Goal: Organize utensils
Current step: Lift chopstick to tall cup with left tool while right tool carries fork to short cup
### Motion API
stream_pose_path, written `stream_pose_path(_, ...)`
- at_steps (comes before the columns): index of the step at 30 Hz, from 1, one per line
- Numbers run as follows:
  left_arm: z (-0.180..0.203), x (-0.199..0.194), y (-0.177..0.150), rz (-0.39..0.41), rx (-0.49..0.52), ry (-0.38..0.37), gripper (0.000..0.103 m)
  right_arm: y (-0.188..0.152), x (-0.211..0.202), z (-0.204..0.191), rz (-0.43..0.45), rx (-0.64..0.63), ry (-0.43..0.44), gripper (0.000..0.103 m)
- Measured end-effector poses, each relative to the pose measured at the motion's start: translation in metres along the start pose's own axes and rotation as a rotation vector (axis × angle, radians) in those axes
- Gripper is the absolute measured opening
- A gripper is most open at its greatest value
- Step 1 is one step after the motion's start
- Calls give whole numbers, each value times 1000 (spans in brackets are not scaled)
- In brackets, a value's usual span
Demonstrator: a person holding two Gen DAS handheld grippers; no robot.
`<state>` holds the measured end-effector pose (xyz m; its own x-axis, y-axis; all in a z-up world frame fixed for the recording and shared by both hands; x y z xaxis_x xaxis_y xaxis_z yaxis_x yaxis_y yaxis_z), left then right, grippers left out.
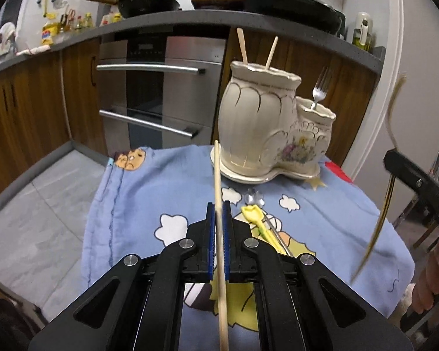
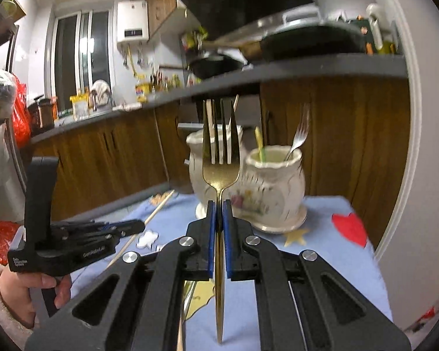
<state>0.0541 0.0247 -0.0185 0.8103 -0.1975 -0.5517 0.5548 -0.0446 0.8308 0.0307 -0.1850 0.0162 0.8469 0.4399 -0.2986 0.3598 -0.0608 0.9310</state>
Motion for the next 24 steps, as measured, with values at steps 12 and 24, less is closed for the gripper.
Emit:
stream_pose_path(12, -4, -38, 20, 256, -48, -17, 5, 56, -9, 6, 201, -1, 17, 5)
stream_pose_path(24, 0, -41, 102, 486, -119, -187, 5, 115, 18, 28, 302, 30, 59, 5)
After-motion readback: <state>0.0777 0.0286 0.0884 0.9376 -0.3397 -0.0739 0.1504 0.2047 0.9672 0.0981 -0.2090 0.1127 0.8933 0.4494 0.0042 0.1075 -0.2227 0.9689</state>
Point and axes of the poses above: each gripper's, at about its wrist camera, not at the fingertips, and x roughly the way its jaws point, z to its right, y to its top, the point moved 1 cm from there along x, roughly the way its jaws point, and after that the axes turned 4 degrees about x, right-handed, at the moved point
